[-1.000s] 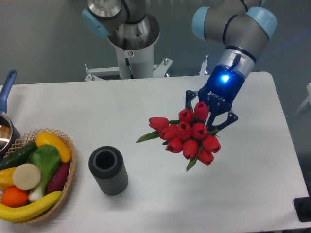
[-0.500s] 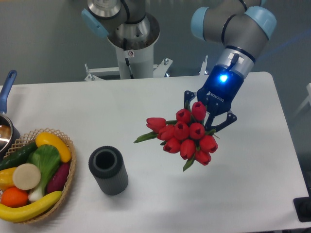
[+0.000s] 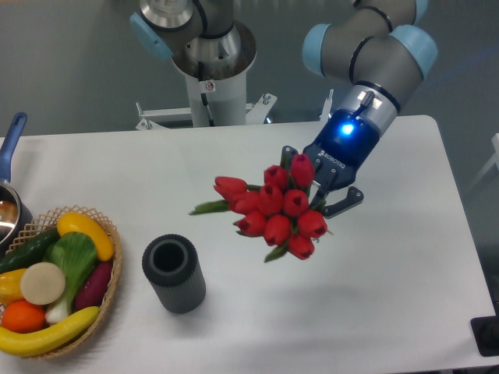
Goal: Insert the flowers into the vase
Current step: 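Carry the tulip bunch over the grey vase, stems pointing down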
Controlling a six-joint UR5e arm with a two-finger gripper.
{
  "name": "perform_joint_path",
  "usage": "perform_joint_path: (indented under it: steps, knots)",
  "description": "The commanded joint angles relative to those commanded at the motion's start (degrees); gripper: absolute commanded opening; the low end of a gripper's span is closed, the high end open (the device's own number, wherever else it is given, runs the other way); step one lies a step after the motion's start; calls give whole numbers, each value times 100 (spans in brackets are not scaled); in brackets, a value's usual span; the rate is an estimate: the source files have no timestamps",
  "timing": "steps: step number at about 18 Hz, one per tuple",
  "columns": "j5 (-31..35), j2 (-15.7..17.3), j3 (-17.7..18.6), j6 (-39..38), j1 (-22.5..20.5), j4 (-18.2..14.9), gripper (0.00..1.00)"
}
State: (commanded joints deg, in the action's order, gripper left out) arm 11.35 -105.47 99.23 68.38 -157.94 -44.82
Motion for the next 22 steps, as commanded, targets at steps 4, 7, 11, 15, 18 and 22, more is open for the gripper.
perform_joint_path:
  steps: [4,7,11,15,18,22]
  knots:
    - [-379,18,88,-9,237,0,34]
    - [-423,44,106,-17,457,0,34]
    - [-879,166,237,-44,607,0,34]
    - [-1222,264,281,-44,721,0,34]
    - [-1399,281,281,-35,791,0,34]
    - [-1390,229,167,-26,949,-9,34]
